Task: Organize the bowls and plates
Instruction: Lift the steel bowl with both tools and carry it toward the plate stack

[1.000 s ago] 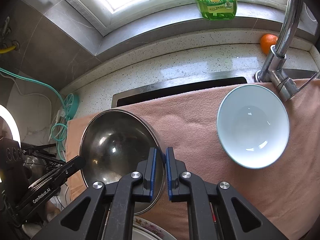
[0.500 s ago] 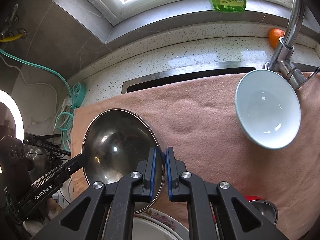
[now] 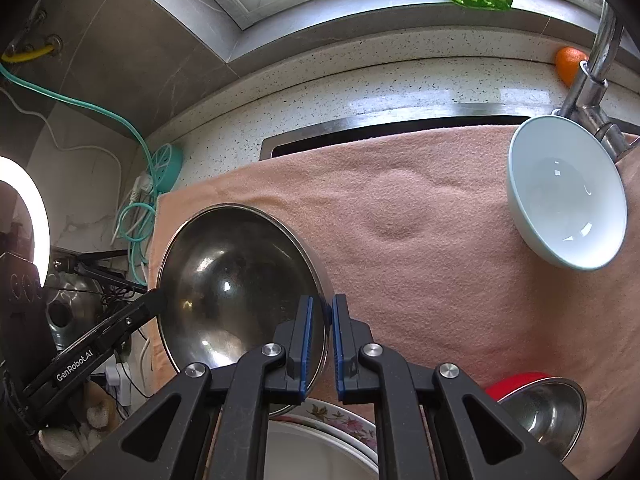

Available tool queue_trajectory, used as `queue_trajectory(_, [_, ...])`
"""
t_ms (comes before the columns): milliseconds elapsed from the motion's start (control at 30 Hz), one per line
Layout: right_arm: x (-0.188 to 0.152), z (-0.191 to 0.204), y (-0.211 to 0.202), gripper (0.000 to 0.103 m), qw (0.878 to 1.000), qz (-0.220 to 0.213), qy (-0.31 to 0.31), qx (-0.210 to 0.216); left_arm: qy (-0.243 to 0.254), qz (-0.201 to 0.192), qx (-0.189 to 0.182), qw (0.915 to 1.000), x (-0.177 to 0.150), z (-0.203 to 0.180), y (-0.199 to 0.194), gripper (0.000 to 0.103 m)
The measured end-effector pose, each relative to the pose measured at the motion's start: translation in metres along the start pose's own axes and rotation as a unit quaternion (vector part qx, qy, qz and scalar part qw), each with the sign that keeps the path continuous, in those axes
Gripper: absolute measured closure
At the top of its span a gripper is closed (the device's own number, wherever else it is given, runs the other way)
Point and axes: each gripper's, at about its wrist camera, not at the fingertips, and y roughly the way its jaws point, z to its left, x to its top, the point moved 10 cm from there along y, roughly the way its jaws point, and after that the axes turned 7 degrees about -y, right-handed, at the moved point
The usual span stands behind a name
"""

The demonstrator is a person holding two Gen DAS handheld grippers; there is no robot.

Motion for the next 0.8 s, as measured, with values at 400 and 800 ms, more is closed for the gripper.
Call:
queue_trajectory(400, [-0.006,0.012,0.006,0.094,1.0,0.011,-0.009,0.005,-0.011,0.004,0.01,0.9999,-0.002,0.015,0.002,0.097])
queue_trajectory(800, [-0.006,0.012,0.009,0.094,1.0,0.016,-0.009,0.008,-0.012,0.005,0.013,0.9998,-0.001,0.016,0.006,0.097])
